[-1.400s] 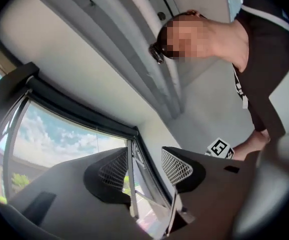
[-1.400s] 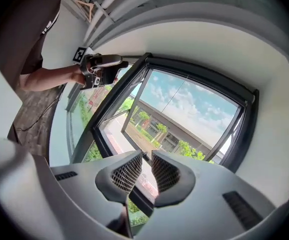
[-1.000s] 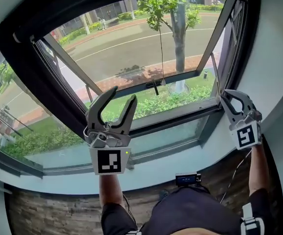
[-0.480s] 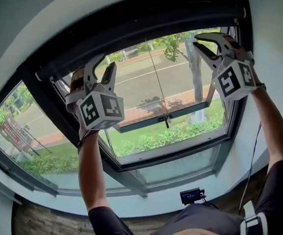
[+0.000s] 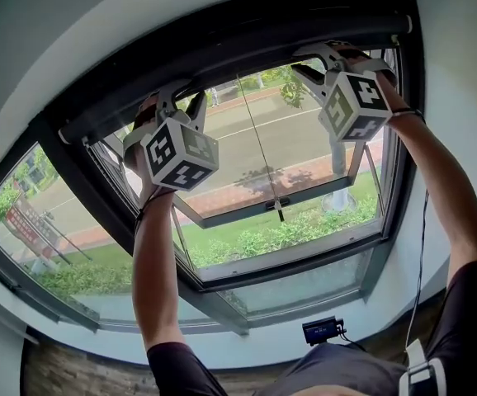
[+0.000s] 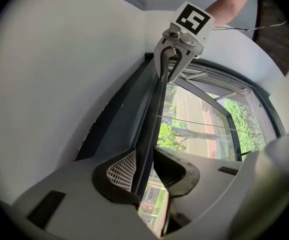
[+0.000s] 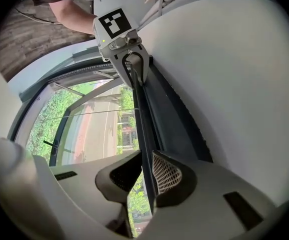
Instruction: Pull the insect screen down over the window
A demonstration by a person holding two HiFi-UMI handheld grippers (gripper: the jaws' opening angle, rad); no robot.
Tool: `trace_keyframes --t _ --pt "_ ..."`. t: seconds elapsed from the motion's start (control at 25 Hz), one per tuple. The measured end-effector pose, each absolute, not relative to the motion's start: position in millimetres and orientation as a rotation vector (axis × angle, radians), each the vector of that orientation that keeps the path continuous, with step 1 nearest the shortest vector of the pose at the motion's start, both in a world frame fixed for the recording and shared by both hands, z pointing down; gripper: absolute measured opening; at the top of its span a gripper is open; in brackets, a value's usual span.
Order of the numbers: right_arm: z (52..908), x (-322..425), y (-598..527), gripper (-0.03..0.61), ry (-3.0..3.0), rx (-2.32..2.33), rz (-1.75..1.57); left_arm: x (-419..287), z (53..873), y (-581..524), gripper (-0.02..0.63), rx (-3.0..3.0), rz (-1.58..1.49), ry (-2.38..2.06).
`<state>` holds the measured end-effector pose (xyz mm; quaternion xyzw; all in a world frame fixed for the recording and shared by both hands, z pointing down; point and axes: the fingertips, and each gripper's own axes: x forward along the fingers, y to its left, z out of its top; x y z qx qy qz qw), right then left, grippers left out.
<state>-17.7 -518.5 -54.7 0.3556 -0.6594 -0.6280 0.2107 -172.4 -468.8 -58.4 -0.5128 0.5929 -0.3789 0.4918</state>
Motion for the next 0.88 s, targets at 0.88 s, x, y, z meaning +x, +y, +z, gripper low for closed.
trace_keyframes --t 0.88 --pt "-56.5 -43.5 -527.3 0.055 -1.792 0.920 -1.714 -178.1 -52.9 -486.4 0.032 -1.082 -1.115 1.408"
